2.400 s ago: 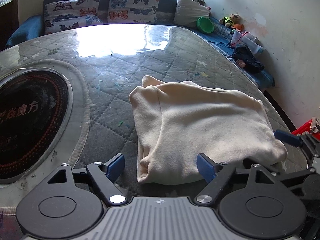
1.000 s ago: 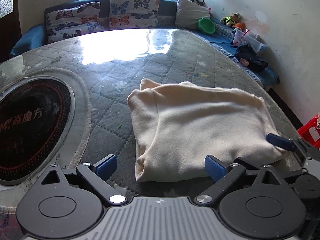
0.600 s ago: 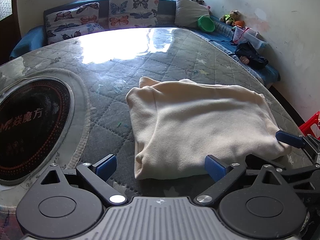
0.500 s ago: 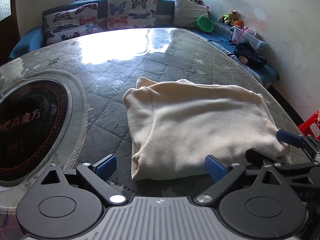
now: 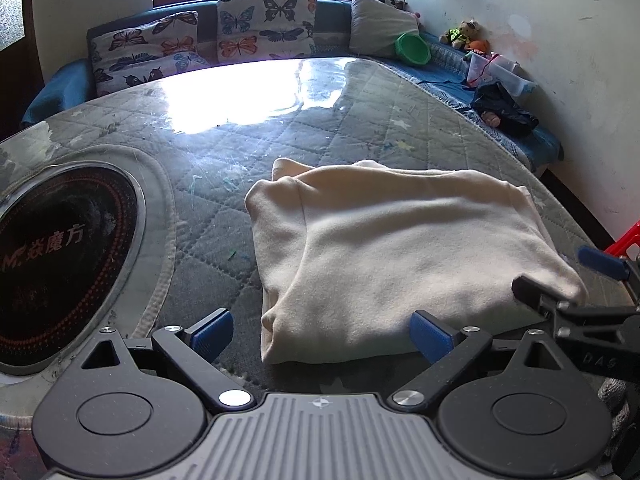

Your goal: Fold clothes

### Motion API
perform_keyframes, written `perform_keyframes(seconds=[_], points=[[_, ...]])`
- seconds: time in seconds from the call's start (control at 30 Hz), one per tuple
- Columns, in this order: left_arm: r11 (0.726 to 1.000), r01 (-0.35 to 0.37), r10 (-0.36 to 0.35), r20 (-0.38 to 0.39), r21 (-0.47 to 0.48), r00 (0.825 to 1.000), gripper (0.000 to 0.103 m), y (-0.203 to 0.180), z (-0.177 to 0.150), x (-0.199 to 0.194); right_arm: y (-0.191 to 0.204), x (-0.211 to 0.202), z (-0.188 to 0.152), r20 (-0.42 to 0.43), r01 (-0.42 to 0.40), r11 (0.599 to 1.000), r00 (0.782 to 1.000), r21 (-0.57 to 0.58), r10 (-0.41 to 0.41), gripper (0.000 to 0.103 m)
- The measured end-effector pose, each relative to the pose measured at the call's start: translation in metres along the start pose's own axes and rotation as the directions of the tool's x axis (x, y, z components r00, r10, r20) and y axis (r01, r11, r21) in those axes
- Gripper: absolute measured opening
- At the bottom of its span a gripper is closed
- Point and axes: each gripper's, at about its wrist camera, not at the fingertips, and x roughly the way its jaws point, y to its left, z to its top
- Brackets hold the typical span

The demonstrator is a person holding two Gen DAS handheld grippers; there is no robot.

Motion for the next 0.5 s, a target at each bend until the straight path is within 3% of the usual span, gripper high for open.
perform_keyframes(seconds=[0.5], points=[[1.0,0.012,-0.012,0.005,0.015,1.0,0.103,-0.011,-0.004,-0.014,0.0,-0.017,0.003,0.014,-0.046,0.999,0.999,0.006,0.046,0.103]])
